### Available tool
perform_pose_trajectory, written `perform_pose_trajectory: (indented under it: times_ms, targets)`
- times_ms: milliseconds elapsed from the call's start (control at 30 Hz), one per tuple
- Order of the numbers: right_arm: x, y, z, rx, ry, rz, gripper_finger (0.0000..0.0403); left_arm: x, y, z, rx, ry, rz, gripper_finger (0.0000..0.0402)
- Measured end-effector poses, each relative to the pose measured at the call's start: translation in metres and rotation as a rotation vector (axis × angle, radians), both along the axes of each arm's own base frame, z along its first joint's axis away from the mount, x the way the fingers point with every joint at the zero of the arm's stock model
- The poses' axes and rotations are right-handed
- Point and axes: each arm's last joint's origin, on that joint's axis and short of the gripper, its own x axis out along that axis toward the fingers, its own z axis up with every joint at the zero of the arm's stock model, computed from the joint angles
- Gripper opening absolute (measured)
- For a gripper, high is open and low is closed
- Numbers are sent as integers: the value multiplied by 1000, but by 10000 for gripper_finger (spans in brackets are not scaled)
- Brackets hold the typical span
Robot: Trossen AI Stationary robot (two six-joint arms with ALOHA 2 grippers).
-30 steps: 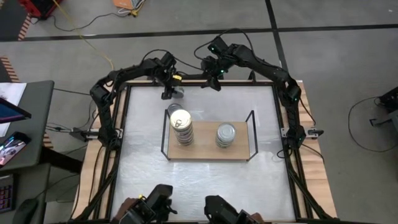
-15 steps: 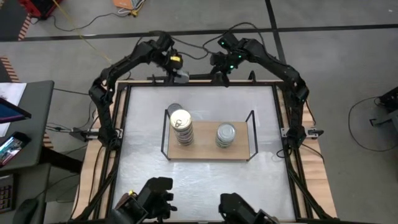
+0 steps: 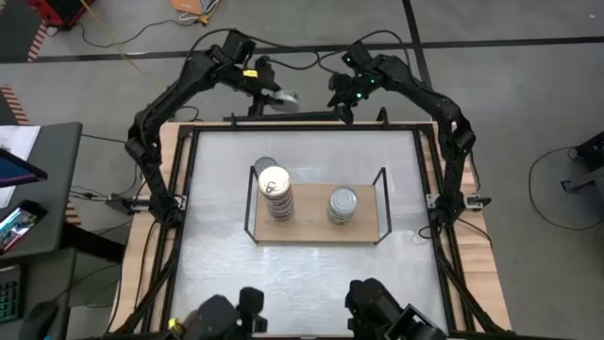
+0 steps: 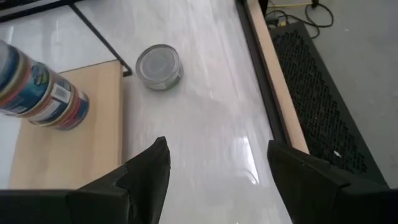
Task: Stack canned seafood by type on shelf
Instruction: Stack the green tuna can on top of the green tuna can on the shelf
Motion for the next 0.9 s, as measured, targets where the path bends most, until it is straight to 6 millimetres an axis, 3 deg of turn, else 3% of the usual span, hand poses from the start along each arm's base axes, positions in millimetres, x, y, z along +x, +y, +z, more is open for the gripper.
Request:
perform_pose_trajectory:
  times_ms: [167,433,600,900]
  targets:
    - [-7,8,12,-18,-27,-9,290,16,-16,11,-82,-93,2,132]
    - [-4,58,62,-153,-177,97,290,34,-31,20,-167,-183,30,132]
    - [10,83,69,-229,-169,118,290,41,-36,25,-204,-238,51,132]
    - [19,98,82,-306,-226,73,289,48,-44,26,-249,-253,46,132]
